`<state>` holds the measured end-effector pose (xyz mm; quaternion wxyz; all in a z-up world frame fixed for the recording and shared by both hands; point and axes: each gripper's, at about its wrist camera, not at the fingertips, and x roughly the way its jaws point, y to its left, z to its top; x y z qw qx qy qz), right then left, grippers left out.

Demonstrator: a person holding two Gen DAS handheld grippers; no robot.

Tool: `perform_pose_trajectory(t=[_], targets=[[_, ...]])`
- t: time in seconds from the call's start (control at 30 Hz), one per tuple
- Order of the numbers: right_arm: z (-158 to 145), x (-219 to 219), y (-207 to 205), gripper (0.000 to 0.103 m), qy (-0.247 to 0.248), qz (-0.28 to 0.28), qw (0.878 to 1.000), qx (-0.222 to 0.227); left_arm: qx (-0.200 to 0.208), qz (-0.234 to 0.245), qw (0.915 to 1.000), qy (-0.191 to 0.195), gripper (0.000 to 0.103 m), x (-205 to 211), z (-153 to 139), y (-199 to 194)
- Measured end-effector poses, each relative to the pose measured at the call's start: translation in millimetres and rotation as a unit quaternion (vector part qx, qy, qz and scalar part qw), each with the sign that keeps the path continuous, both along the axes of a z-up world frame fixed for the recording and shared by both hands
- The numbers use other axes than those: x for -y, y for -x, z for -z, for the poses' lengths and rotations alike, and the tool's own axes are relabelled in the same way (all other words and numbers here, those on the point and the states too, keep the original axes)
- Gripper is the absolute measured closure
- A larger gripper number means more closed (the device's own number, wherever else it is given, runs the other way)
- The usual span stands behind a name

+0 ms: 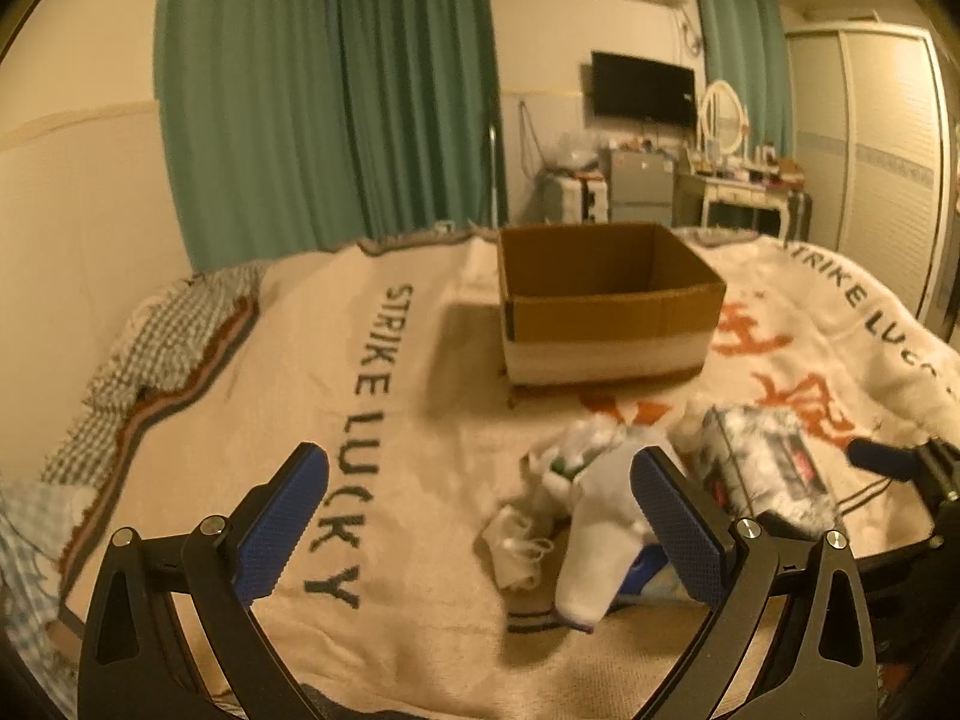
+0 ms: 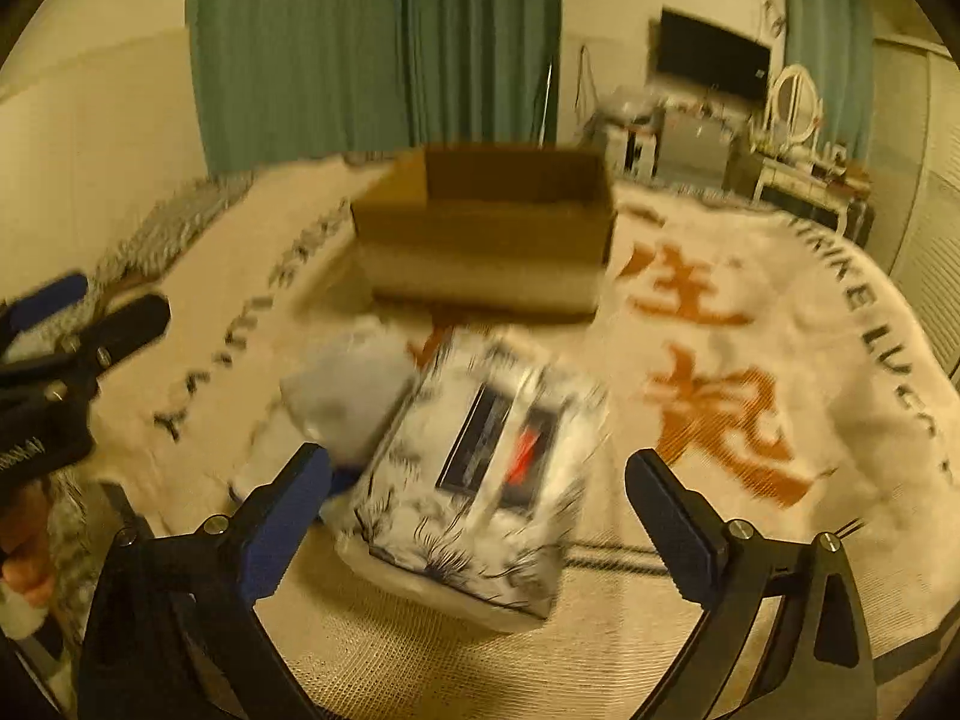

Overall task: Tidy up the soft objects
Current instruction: 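Grasp the floral tissue pack with the right tool while the left tool grasps the white cap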

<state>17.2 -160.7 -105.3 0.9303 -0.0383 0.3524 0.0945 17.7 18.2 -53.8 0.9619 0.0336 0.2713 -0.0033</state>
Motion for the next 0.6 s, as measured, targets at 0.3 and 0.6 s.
perform_pose_trajectory(t=[0.3,0.6], targets=[[28.3,3.5,-25.1,0.014,-0.017,0.020,0.998,-0.056,-0.056,0.018,0.9980,-0.022,0.003,15.4,33.7,-19.3],[-20.0,37.8,-31.8,0.021,-0.039,0.022,0.999,0.004,-0.086,0.074,0.9934,-0.020,0.013,49.4,46.1,-31.2]])
